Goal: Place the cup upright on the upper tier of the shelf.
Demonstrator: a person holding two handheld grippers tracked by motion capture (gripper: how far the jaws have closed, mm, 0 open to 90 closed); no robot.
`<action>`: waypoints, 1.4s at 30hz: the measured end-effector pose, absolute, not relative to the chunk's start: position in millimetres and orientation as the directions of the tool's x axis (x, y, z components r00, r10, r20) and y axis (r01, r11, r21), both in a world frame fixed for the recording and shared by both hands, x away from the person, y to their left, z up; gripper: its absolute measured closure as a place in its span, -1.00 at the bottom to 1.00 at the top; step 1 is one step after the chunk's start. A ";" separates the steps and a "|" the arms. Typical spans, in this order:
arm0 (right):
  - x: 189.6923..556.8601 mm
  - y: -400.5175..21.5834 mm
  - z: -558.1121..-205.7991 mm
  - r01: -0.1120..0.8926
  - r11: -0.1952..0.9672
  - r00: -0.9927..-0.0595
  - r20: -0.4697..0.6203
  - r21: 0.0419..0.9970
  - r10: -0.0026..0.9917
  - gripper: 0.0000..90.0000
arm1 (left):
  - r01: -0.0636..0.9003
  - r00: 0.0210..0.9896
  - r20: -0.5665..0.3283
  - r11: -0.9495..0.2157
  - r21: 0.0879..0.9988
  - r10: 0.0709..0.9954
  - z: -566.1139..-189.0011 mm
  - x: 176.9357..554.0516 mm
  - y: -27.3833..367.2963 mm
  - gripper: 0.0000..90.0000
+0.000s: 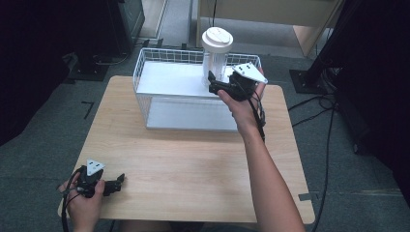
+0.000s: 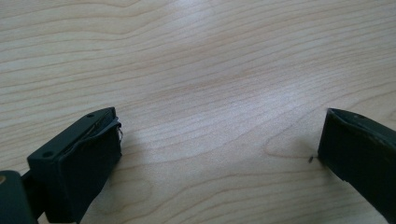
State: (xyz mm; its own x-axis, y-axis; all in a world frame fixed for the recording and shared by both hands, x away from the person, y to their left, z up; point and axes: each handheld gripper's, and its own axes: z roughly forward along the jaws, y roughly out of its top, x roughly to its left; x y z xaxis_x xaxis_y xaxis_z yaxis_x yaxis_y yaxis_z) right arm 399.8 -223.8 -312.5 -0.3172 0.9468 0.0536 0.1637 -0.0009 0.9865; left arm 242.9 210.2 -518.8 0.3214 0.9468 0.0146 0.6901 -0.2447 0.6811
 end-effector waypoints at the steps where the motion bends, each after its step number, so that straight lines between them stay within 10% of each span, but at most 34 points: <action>1: 397.6 -224.9 -314.5 0.165 0.001 -0.316 0.052 0.986 0.947 -1.00 | 0.690 0.322 0.014 -0.245 0.681 0.947 -518.8 242.9 210.2 -1.00; 42: 295.8 -322.4 -407.9 0.220 0.006 -0.248 0.050 0.975 0.967 -1.00 | 0.690 0.322 0.015 -0.245 0.681 0.947 -518.9 242.8 210.1 -1.00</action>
State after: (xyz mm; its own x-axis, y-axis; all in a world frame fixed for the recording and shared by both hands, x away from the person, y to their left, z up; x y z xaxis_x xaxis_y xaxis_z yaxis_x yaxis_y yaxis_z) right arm 295.8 -322.4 -407.9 -0.2484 0.9674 0.0500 0.2203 0.0062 0.9754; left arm 242.8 210.1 -518.9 0.3220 0.9466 0.0145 0.6898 -0.2451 0.6812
